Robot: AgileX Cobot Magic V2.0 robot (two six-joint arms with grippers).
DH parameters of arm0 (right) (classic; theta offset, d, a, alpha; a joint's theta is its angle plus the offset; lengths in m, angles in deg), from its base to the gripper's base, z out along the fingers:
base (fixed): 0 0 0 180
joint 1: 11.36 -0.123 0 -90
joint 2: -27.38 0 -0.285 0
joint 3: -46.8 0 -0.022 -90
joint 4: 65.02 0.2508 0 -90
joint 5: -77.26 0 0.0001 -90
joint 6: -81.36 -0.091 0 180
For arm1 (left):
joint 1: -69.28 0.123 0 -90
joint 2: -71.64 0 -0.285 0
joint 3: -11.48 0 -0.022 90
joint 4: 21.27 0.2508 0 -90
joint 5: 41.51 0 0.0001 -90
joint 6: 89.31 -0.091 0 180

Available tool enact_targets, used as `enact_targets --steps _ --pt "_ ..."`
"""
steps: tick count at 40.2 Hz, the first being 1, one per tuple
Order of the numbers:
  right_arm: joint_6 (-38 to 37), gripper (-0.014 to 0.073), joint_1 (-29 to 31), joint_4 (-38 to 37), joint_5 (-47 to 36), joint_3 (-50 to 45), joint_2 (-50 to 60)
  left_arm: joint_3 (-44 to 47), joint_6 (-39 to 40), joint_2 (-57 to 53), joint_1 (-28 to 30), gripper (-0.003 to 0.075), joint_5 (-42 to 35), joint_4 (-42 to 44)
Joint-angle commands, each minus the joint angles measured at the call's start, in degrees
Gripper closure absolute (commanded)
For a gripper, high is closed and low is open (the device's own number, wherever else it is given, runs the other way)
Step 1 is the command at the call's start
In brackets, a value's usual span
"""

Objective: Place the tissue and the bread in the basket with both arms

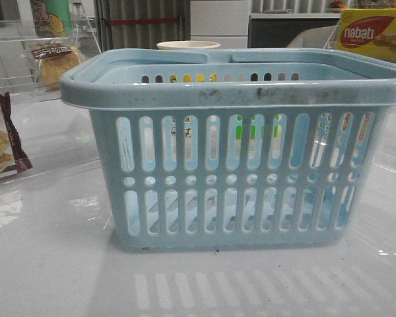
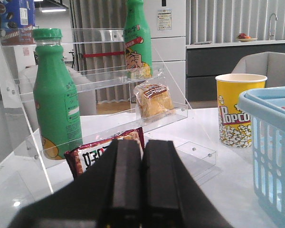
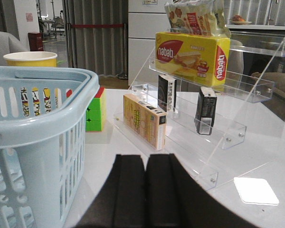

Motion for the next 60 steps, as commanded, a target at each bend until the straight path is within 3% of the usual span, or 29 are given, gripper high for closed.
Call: enact_targets --steps 1,39,50,60 --pt "0.21 0.0537 0.01 -0.17 -5.45 -0.04 0.95 -0.10 0.05 -1.02 0.06 0.0629 -4.96 -0.51" --pt "0.21 0.0537 0.01 -0.17 -8.78 2.34 0.95 -1.22 0.05 -1.02 0.06 0.0629 -7.62 -0.55" --pt "0.21 0.0537 0.01 -0.17 3.48 18.72 -0.57 -16.45 0.05 1.90 0.06 0.0629 0.84 -0.81" --pt "0.26 0.0537 0.01 -0.63 14.05 35.96 -10.98 -34.33 0.05 13.41 0.06 0.0629 12.18 -0.94"
